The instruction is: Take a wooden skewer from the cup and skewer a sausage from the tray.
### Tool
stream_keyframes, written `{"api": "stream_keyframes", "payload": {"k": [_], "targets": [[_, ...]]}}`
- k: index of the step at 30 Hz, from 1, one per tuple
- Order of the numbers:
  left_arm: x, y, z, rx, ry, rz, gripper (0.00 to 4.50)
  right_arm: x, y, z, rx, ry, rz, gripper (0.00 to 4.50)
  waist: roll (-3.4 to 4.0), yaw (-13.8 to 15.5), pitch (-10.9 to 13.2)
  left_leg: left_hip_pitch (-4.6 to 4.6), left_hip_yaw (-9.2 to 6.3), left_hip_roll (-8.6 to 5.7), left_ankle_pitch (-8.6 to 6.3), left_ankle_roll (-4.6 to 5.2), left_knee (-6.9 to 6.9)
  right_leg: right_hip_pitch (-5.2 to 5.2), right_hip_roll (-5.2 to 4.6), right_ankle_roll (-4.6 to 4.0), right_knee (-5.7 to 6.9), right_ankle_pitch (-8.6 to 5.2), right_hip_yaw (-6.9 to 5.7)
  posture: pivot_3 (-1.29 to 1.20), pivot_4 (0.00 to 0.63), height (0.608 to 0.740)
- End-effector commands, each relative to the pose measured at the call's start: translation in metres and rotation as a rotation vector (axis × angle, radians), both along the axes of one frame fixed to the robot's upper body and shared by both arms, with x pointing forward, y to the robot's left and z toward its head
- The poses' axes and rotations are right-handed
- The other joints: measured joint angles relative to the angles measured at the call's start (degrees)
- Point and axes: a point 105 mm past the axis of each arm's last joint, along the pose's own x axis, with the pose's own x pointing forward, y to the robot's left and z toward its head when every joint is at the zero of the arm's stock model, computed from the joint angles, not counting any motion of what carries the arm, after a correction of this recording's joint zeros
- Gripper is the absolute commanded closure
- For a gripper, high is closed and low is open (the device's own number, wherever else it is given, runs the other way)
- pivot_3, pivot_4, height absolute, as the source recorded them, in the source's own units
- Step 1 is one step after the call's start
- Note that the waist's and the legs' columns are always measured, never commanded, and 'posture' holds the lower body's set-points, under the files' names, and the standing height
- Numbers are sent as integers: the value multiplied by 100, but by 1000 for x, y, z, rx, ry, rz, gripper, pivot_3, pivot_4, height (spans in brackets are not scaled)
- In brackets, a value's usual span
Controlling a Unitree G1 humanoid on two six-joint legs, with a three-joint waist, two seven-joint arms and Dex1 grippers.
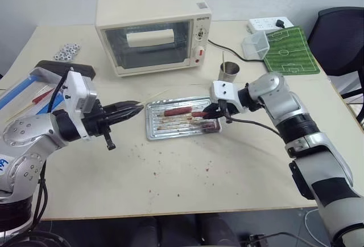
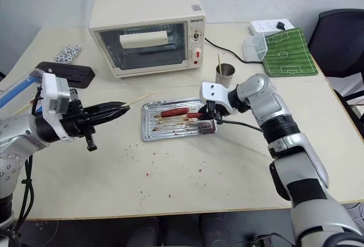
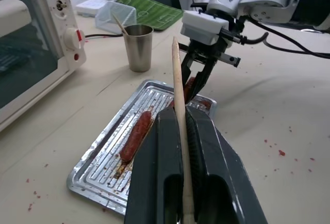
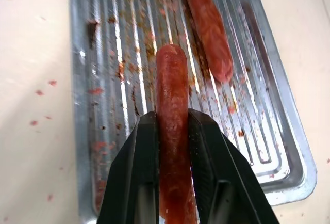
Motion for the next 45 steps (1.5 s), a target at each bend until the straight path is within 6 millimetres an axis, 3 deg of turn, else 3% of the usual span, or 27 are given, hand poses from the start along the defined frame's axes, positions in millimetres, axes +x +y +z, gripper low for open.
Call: {"api": "stream_keyframes", "payload": {"k": [1, 7, 22, 45], "targets": [[-7, 5, -5, 51, 39, -42, 4500, -14, -3, 37, 38, -101, 101, 3697, 0, 1, 0, 0, 0, 0, 0, 0, -1, 0, -1, 0, 0, 0, -2, 0, 150, 740], [-16, 9, -14, 131, 88, -112, 4500, -35, -6, 52, 28, -107, 171, 3697, 0, 6, 0, 1, -2, 2, -1, 1, -4, 0, -2, -1, -1, -1, -7, 0, 150, 740], [-11, -2, -2, 146, 38, -173, 4500, -67, 7, 63, 51, -85, 223, 3697, 0, 24, 0, 0, -3, 0, -5, 10, -3, 0, -5, -1, -1, -1, -9, 0, 150, 740], [-4, -22, -2, 161, -2, -235, 4500, -79, 23, 66, 101, -65, 248, 3697, 0, 27, 0, 0, -3, -1, -5, 9, -1, 0, -4, -1, 0, -1, -9, 0, 150, 740]]}}
